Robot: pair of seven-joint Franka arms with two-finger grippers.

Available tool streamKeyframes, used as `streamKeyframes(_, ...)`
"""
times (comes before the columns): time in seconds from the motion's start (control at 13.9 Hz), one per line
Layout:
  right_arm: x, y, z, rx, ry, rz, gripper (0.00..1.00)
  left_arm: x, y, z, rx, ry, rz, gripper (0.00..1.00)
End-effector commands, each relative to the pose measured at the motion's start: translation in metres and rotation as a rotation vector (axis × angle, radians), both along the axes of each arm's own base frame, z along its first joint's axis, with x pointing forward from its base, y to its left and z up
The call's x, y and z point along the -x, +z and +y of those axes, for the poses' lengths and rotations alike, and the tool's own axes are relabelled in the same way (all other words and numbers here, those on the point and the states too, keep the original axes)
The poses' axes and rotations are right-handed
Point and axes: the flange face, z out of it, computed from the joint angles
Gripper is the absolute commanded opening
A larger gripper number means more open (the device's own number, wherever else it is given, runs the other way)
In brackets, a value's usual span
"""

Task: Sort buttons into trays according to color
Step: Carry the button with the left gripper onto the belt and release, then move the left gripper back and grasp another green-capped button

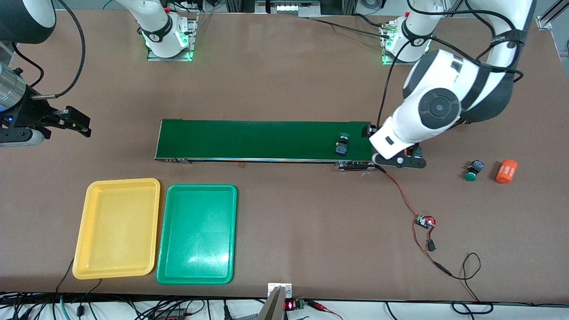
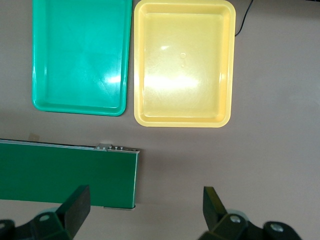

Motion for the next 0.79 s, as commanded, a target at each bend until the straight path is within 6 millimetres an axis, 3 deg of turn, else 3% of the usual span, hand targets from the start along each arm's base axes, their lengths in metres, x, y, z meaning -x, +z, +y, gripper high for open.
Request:
streamKeyframes(0.0, 0.002, 0.000, -0.004, -0.009, -0.003, 0.003, 1.00, -0.018, -0.029, 0.033, -0.004, 0.015, 0.040, 1.00)
streamKeyframes(0.22, 0.001, -0.001, -0.004, -0.007, -0.004, 0.000, 1.00, -0.025, -0.077, 0.068, 0.054, -0.062, 0.095, 1.00)
streamKeyframes(0.43, 0.000, -0.002, 0.000, -0.009, 0.000, -0.003, 1.00, -0.021, -0.110, 0.084, 0.066, -0.055, 0.082, 1.00)
streamKeyframes(0.72, -0.001, -0.002, 0.003, -0.009, 0.008, -0.003, 1.00, -0.022, -0.140, 0.156, 0.111, -0.037, 0.021, 1.00)
